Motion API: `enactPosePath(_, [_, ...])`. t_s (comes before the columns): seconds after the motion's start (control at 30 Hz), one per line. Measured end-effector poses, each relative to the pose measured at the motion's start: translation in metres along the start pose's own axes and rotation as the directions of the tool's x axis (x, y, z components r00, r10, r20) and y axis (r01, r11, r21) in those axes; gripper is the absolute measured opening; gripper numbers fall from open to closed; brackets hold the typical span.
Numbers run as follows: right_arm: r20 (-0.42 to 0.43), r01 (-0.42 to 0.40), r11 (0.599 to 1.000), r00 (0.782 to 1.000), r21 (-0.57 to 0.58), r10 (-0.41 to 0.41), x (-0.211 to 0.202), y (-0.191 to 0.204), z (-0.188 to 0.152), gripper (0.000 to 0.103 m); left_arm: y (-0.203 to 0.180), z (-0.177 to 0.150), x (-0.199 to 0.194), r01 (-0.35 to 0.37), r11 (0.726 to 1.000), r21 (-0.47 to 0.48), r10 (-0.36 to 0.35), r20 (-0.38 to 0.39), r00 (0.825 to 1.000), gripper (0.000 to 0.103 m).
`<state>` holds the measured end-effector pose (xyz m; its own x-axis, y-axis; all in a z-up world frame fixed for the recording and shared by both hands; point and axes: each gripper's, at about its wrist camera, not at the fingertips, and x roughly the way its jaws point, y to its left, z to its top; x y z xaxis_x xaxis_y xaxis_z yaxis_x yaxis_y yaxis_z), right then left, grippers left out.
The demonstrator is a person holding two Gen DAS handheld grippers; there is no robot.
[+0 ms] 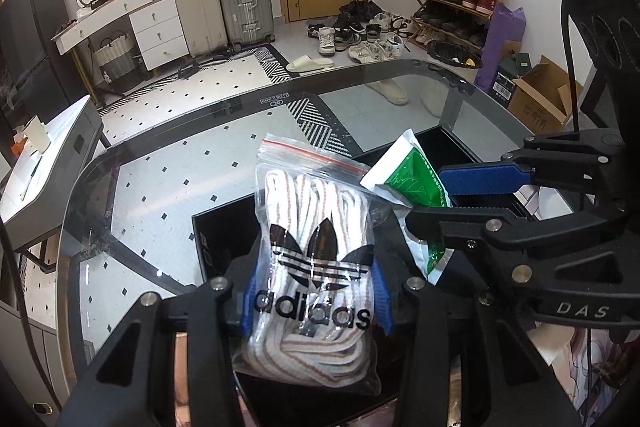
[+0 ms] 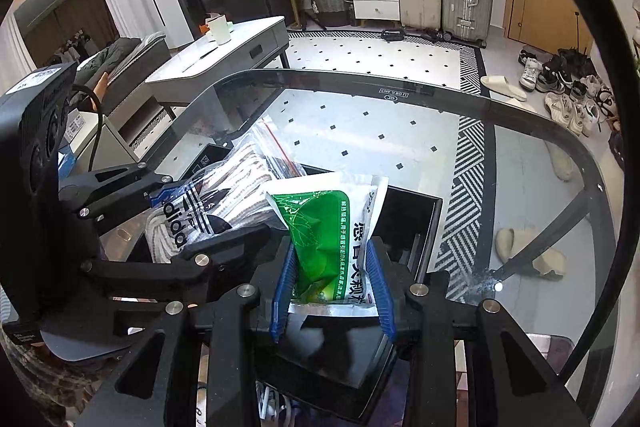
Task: Organize soft objects
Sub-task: 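Carry the adidas bag over the black box while the right gripper carries the sachet there, then open the left gripper dropping the bag in the box while the right gripper releases the sachet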
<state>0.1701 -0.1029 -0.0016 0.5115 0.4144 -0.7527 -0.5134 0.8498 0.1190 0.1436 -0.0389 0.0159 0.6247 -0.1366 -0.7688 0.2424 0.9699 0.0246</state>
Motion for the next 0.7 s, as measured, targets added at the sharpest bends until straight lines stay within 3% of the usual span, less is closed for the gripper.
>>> enactPosePath(0.3, [-0.001, 0.000, 1.000, 1.000, -0.005, 0.000, -0.004, 0.005, -0.002, 0.042, 0.001, -0.003, -0.006, 0.012, 1.000, 0.004, -0.012, -0.006, 1.000, 0.047])
enactPosePath(0.4, [0.015, 0.007, 1.000, 1.000, 0.006, -0.008, -0.011, 0.001, -0.006, 0.049, 0.003, -0.003, -0.009, 0.013, 1.000, -0.003, -0.013, -0.005, 1.000, 0.053])
enactPosePath(0.5, [0.029, -0.005, 1.000, 1.000, 0.023, 0.004, -0.018, -0.002, -0.006, 0.058, 0.006, -0.004, -0.015, 0.019, 1.000, -0.014, -0.019, 0.005, 1.000, 0.071])
enactPosePath(0.63, [0.044, -0.004, 1.000, 0.999, 0.027, 0.003, -0.025, -0.002, -0.008, 0.066, 0.005, -0.005, -0.023, 0.004, 1.000, -0.009, -0.004, 0.026, 1.000, 0.078])
enactPosePath(0.7, [0.056, 0.000, 1.000, 0.998, 0.027, -0.002, -0.030, -0.002, -0.009, 0.078, 0.005, -0.006, -0.027, 0.000, 1.000, -0.008, 0.000, 0.026, 1.000, 0.081])
